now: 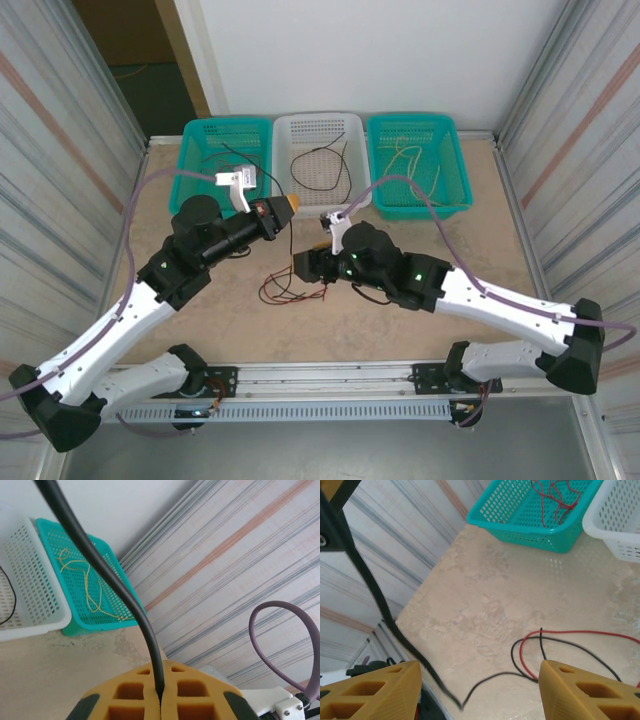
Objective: Untangle the cables
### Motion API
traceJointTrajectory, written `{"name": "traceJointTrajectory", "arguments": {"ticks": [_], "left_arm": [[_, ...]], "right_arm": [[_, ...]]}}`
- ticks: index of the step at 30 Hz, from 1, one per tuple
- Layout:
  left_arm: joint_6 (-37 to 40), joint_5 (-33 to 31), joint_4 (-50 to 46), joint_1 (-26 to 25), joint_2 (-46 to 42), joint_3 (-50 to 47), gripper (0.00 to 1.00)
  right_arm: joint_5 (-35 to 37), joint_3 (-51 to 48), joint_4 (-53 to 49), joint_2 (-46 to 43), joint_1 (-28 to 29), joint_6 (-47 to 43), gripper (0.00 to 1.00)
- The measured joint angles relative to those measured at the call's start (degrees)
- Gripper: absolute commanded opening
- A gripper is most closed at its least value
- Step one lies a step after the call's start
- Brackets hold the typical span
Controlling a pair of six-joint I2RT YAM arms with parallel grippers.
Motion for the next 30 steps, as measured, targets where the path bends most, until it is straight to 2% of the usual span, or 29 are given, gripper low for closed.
{"name": "traceJointTrajectory", "arguments": {"ticks": [2,6,8,11,13,18,20,21,24,25,27,30], "left_arm": [[-0.6,-0.5,-0.6,0.0,0.0,0.0,0.00],[-1.7,-0.9,-0.7,0.0,0.0,0.0,0.00],[-2.0,-1.1,-0.7,0.0,0.0,0.0,0.00],[-2.1,-1.8,-1.0,0.0,-0.2,0.0,0.00],[-2.1,-2.2,-1.5,0.0,-0.3,0.0,0.00],[-2.0,-3.4,-4.3,1.1,-0.5,0.2,0.00],[-2.1,-3.4,-7.0,2.5,-0.4,0.8,0.00],[-2.1,-3.3,-8.2,3.3,-0.3,1.1,0.04],[-1.7,-2.2,-10.7,5.4,0.2,1.5,0.40],[-1.6,-2.0,-11.5,5.9,0.4,1.5,0.49],[-0.9,-2.1,-14.2,6.4,0.7,1.5,0.57],[0.7,-2.8,-18.7,6.4,0.5,1.4,0.64]], "right_arm": [[-0.3,1.4,0.4,2.0,0.1,-0.3,0.59],[-0.5,3.3,1.2,4.4,0.4,-1.3,0.45],[-0.6,3.7,1.5,4.8,0.5,-1.5,0.43],[-0.6,3.8,1.8,4.9,0.7,-1.8,0.25],[-0.6,3.8,1.9,4.9,0.9,-2.0,0.18],[0.3,3.8,1.6,4.9,1.9,-2.5,0.02],[1.4,4.2,0.9,4.9,2.3,-2.4,0.00],[1.9,4.5,0.5,4.9,2.3,-2.5,0.00],[3.3,5.9,-1.1,4.9,2.5,-2.6,0.00],[3.9,6.6,-2.0,4.9,2.5,-2.6,0.00],[4.7,8.0,-3.6,4.9,2.5,-2.6,0.00],[6.1,10.9,-6.2,4.9,2.5,-2.8,0.00]]}}
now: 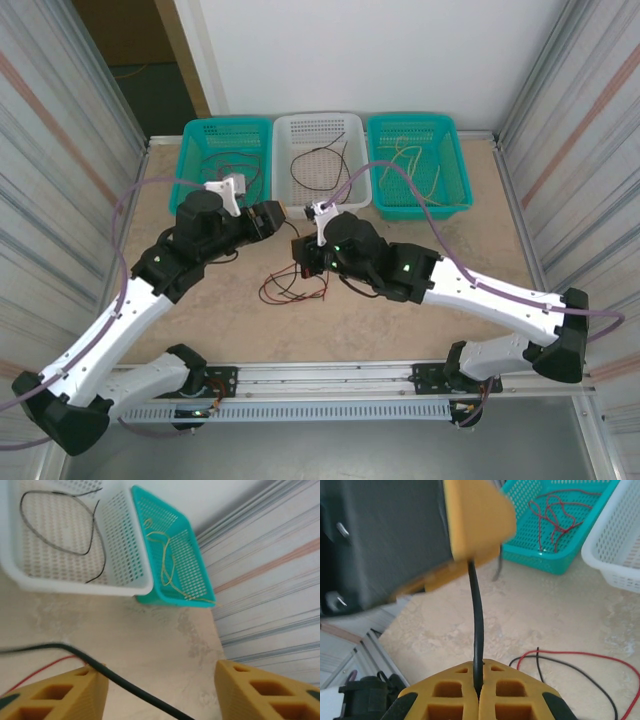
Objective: Untangle the cables
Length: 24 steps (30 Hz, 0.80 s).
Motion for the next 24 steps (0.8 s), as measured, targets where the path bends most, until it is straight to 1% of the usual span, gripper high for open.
{"name": "traceJointTrajectory", "arguments": {"ticks": [4,6,9,13,17,24], "left_arm": [[2.1,-2.3,-4.6,0.0,-3.0,-2.1,0.67],[2.4,-3.0,-6.7,0.0,-5.5,-4.3,0.67],[2.4,-3.5,-8.7,0.0,-8.8,-8.3,0.66],[1.8,-3.7,-10.3,0.0,-10.3,-13.1,0.65],[1.3,-3.7,-10.8,0.0,-10.3,-16.6,0.63],[-0.2,-2.1,-9.2,0.0,-10.2,-20.7,0.58]], "right_arm": [[1.0,4.0,-2.4,0.0,-0.7,-0.8,0.00],[1.0,6.3,-3.2,0.0,-2.1,-1.7,0.00],[0.3,9.9,-3.7,0.1,-5.4,-3.0,0.00],[-2.1,15.7,-4.1,1.9,-11.8,-4.2,0.00],[-4.2,22.3,-4.3,6.4,-18.0,-4.9,0.00],[-7.8,34.1,-5.8,18.6,-27.5,-6.1,0.00]]}}
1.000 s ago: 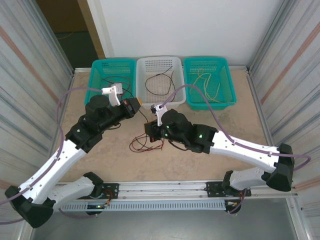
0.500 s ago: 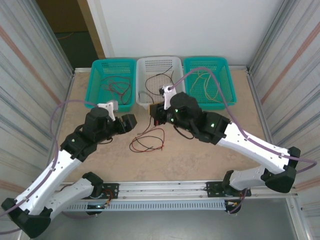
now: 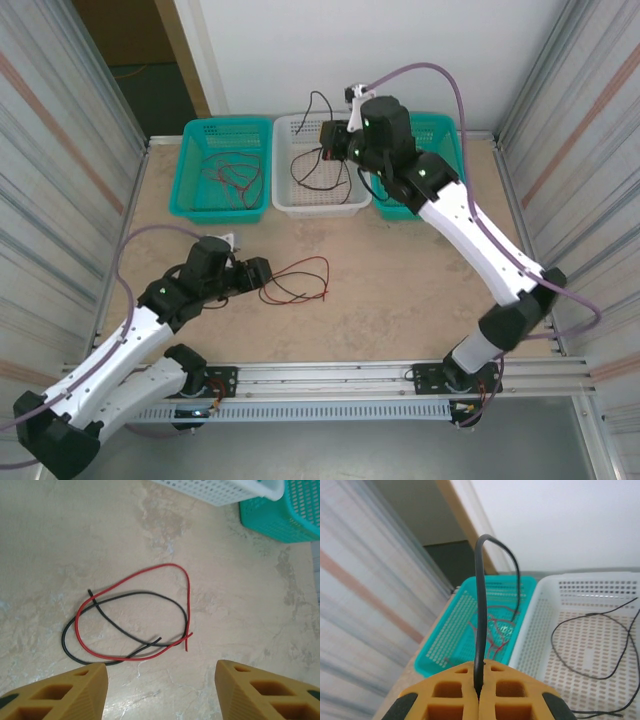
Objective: Untangle the cables
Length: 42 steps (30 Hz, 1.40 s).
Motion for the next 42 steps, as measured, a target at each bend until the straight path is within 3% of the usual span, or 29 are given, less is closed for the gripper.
{"name": "traceJointTrajectory", "arguments": {"ticks": [6,8,14,15,17,23,30,35,42], "left_arm": [[-1.2,1.9,0.9,0.0,0.0,-3.0,0.58],[-1.4,2.0,0.8,0.0,-0.4,-3.4,0.58],[-1.6,1.9,0.6,0.0,-2.7,-3.7,0.60],[-1.6,1.9,0.4,0.0,-2.9,-3.7,0.60],[-1.6,1.9,0.0,0.0,-3.0,-3.7,0.61],[-1.3,1.9,-2.7,0.0,-2.7,-2.3,0.63],[-1.0,2.0,-3.5,0.0,-2.5,-1.6,0.63],[-1.0,2.1,-3.9,0.1,-2.6,-1.6,0.62],[-2.6,3.1,-3.9,0.9,-3.5,-3.0,0.55]], "right_arm": [[-3.4,13.0,-3.1,12.9,-7.8,0.4,0.00],[-4.8,15.8,-3.7,16.9,-9.9,1.1,0.05],[-6.8,19.8,-7.7,25.9,-13.0,4.6,0.43],[-7.0,19.8,-8.5,26.7,-13.0,5.1,0.54],[-7.3,19.5,-9.6,27.2,-12.6,5.5,0.61],[-5.7,14.2,-10.5,23.2,-8.7,4.7,0.62],[-1.5,-8.6,-10.2,7.0,0.8,4.6,0.65],[1.4,-21.7,-10.4,-1.8,10.4,4.9,0.61],[3.0,-30.8,-11.9,-0.2,19.1,9.2,0.53]]}}
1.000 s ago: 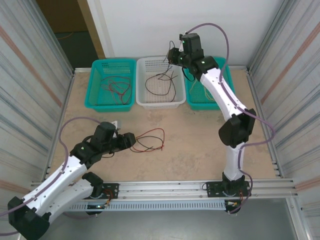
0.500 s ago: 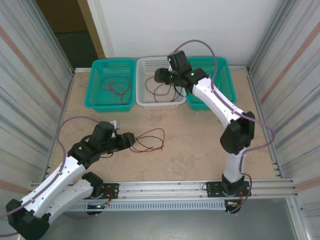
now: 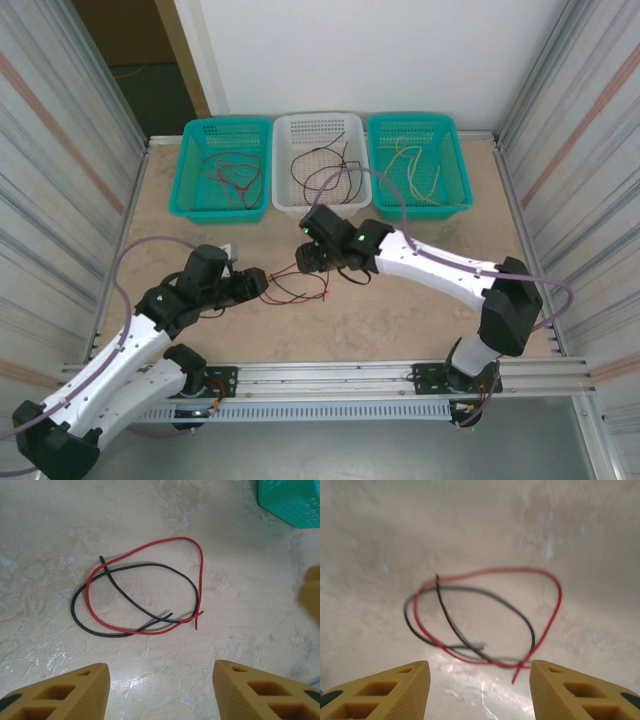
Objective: Untangle the cables
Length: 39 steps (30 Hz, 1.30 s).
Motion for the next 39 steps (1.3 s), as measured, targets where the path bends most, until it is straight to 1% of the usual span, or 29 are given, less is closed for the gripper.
{"name": "traceJointTrajectory", "arguments": {"ticks": [3,6,8,11,18,22,25,26,29,34,36,38,39], "left_arm": [[-0.9,0.9,0.0,0.2,-0.3,-0.9,0.52],[-1.4,1.4,0.0,0.4,-0.9,-1.2,0.49],[-1.6,1.5,0.0,0.4,-1.4,-1.5,0.44],[-2.4,1.9,0.0,0.4,-2.6,-2.5,0.41],[-2.7,2.5,0.0,0.7,-3.9,-3.6,0.34],[-2.7,2.7,0.4,0.7,-2.8,-3.6,0.30],[-2.7,3.0,0.8,0.7,-1.6,-3.6,0.29],[-2.7,3.0,0.9,0.7,-1.4,-3.6,0.28],[-2.6,3.0,1.4,0.7,-1.2,-3.6,0.27],[-2.6,3.0,1.5,0.7,-1.2,-3.6,0.26],[-2.6,3.0,1.8,0.7,-0.9,-3.6,0.25],[-2.6,3.0,2.0,0.7,-0.1,-3.6,0.25],[-2.6,3.1,2.2,0.7,0.3,-3.6,0.24]], "right_arm": [[0.3,0.3,-0.2,4.6,2.4,0.8,0.48],[0.3,3.0,-1.4,11.5,3.7,1.5,0.47],[0.3,5.2,-2.7,16.0,3.4,1.7,0.46],[0.3,6.5,-4.8,19.6,1.7,2.3,0.44],[0.3,6.2,-7.5,20.3,-2.9,4.9,0.39],[-0.1,6.2,-7.9,20.3,-3.3,5.7,0.39],[-0.5,6.2,-8.2,20.4,-3.3,6.3,0.31],[-0.7,6.2,-8.2,20.5,-3.4,6.4,0.31],[-1.2,6.1,-8.4,20.9,-3.7,6.7,0.32],[-2.0,5.4,-9.2,20.8,-3.1,7.6,0.43],[-3.0,4.9,-9.2,20.8,-2.7,7.6,0.44],[-3.9,4.5,-9.2,20.8,-2.4,7.6,0.41],[-4.4,4.4,-9.2,20.8,-2.4,7.6,0.38]]}}
